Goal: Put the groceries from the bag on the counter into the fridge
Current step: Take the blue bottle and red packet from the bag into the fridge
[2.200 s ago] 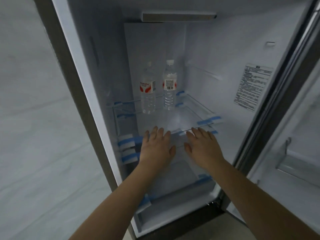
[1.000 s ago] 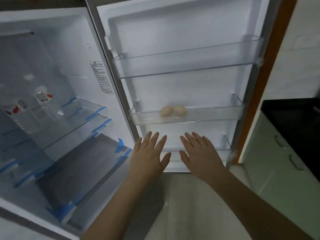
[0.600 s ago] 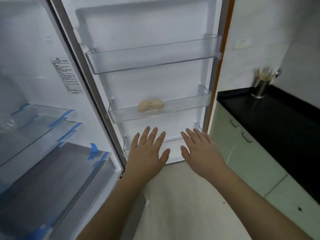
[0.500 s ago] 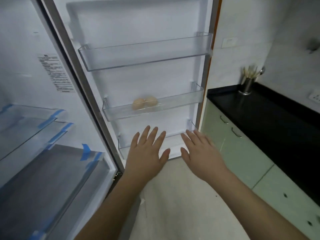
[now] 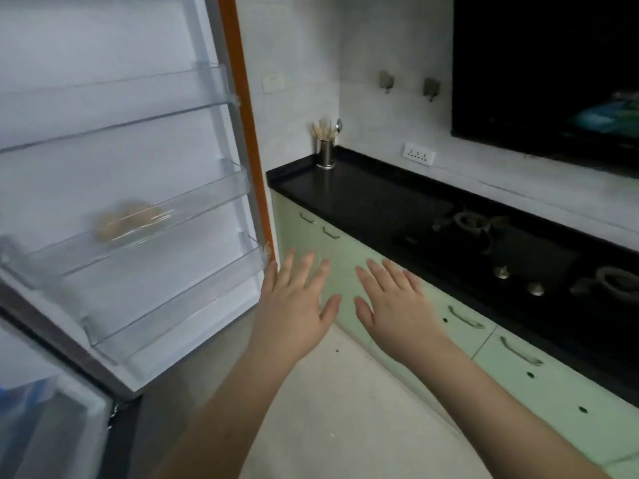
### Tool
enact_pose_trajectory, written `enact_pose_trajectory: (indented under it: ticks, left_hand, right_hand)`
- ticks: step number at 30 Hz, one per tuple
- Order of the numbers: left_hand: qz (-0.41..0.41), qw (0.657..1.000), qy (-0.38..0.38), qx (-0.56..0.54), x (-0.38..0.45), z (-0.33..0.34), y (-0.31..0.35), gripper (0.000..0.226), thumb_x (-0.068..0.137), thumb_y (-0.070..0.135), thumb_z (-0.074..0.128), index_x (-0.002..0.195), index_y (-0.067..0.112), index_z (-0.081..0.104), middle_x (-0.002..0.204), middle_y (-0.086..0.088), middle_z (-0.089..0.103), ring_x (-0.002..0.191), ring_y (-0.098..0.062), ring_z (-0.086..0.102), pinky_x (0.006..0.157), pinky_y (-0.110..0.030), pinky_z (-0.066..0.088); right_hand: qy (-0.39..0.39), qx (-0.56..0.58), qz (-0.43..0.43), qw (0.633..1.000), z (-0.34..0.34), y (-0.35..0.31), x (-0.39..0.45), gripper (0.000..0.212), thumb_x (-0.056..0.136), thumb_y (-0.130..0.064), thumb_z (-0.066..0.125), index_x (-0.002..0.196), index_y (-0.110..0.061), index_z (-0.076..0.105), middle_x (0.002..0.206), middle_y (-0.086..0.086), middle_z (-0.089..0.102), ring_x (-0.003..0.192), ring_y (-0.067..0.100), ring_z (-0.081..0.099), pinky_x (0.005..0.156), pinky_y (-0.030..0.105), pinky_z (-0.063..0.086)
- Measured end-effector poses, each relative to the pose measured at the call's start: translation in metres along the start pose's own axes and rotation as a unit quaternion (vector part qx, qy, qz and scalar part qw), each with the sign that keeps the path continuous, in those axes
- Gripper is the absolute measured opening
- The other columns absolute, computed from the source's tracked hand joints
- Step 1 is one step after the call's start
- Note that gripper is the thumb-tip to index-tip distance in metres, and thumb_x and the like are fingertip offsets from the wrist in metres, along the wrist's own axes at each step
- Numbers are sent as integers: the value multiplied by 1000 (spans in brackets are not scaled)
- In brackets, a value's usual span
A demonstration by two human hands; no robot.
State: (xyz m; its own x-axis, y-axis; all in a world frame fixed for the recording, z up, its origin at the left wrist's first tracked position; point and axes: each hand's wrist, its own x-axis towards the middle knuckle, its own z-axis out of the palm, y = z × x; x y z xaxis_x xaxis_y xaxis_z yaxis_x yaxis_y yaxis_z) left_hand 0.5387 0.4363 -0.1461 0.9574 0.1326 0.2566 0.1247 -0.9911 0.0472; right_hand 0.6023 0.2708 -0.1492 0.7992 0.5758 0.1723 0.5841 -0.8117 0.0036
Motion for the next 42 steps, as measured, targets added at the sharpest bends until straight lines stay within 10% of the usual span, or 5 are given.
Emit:
enact_pose_trajectory:
  ticks: [24,42]
  left_hand:
    - [357,931,-9,-80,-8,11,439,68,93,59,15,152,28,28,160,0,28,149,-25,19,120,-46,17]
    - [508,855,-35,-103,-5,43,630,71,92,59,10,152,25,29,160,-3,29,148,-27,20,119,-46,19]
  right_hand:
    - [74,-55,364,927,-51,312,-318,56,93,-41,28,136,-16,53,140,6,54,132,28,47,106,46,38]
    - [107,-95,514,846,-57,428,-431,55,93,-40,31,136,-15,53,141,5,54,132,28,46,107,45,38]
